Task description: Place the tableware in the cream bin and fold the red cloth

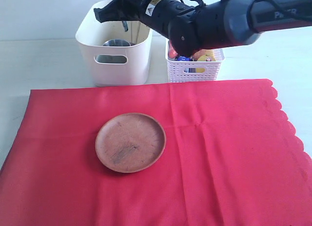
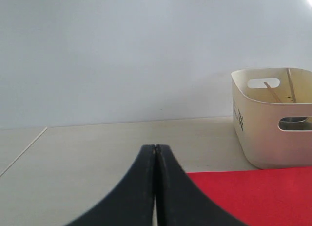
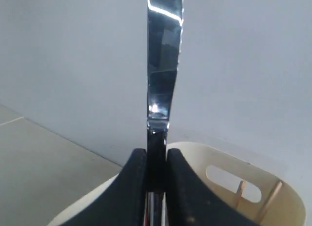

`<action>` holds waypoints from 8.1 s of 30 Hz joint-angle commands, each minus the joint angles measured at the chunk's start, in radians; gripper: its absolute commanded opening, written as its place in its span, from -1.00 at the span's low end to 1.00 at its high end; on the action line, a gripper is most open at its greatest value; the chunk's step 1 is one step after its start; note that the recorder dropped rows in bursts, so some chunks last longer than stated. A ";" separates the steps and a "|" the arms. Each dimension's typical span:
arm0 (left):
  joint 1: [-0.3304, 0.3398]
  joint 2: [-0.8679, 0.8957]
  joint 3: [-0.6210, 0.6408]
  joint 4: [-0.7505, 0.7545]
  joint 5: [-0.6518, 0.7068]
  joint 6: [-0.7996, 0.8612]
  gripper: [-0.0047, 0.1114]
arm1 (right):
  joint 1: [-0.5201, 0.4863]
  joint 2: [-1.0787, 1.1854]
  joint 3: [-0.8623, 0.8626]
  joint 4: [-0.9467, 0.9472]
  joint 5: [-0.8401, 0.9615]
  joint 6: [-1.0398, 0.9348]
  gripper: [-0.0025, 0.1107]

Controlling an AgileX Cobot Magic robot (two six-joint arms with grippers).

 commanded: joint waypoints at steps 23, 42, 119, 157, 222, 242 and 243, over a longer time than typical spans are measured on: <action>0.001 -0.006 0.000 0.002 0.002 -0.003 -0.92 | -0.009 -0.232 0.051 0.268 0.652 -0.231 -0.96; 0.001 -0.006 0.000 0.002 0.002 -0.003 -0.92 | -0.027 -0.156 0.290 0.652 1.079 -0.760 -0.96; 0.001 -0.006 0.000 0.002 0.002 -0.003 -0.92 | -0.377 -0.187 0.107 1.300 1.409 -1.062 -0.96; 0.001 -0.006 0.000 0.002 0.002 -0.003 -0.92 | -0.324 0.282 -0.486 1.630 1.137 -0.997 -0.30; 0.001 -0.006 0.000 0.002 0.002 -0.003 -0.92 | -0.513 -0.908 0.943 1.737 0.601 -1.837 -0.80; 0.001 -0.006 -0.009 -0.050 -0.258 -0.561 -0.92 | -0.513 -0.794 0.979 1.703 0.777 -1.656 -0.80; 0.001 -0.001 -0.033 -0.035 -0.220 -0.541 -0.92 | -0.513 -0.794 0.979 1.703 0.789 -1.660 -0.80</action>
